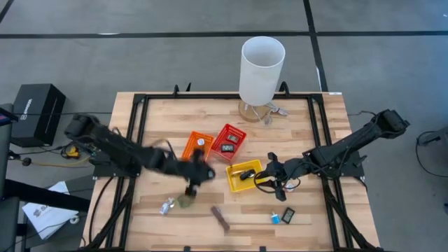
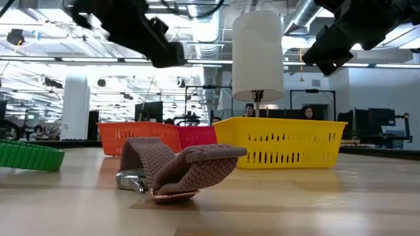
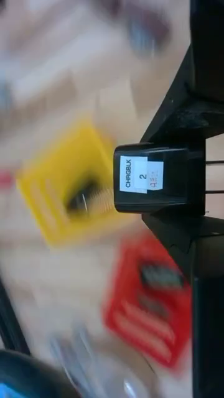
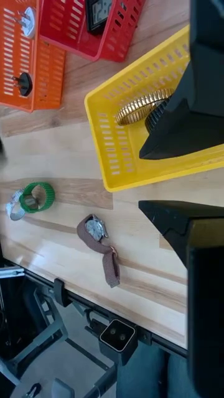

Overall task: Pick & Place Office items
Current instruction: Put the black charger adapter into the orange bin, then put the black digital clock into the red bin

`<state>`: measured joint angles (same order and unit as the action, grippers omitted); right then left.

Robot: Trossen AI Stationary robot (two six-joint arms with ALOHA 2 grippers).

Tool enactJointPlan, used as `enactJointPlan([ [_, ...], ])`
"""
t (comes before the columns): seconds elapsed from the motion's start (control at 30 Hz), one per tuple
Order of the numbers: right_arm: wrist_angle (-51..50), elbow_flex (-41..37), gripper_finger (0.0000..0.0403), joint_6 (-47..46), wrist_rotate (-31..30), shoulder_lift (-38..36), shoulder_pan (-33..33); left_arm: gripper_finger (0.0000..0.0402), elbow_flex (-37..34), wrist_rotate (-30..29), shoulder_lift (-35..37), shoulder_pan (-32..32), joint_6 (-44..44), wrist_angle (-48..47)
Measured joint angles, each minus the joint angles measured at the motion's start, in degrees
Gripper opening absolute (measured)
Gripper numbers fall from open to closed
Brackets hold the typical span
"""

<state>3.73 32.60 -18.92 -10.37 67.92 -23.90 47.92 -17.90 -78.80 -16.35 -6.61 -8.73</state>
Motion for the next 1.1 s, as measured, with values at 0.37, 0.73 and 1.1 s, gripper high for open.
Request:
enactJointPlan([
  [0.37,-0.10,0.00,0.0108,3.89,-0.02,0.00,0.00,0.0148,-15.39,6.65,9.25,19.31,1.78,1.16],
  [0.73,0.04,0.00,0.0108,4.50,-0.02,0.00,1.85,0.0177,-20.00,9.90,5.33,20.78,2.91,10.17],
  [1.1,0.12,0.00,0.0108,4.35,0.00,0.00,3.50,0.0166,-21.05,9.85,2.81,21.59,3.04,10.35],
])
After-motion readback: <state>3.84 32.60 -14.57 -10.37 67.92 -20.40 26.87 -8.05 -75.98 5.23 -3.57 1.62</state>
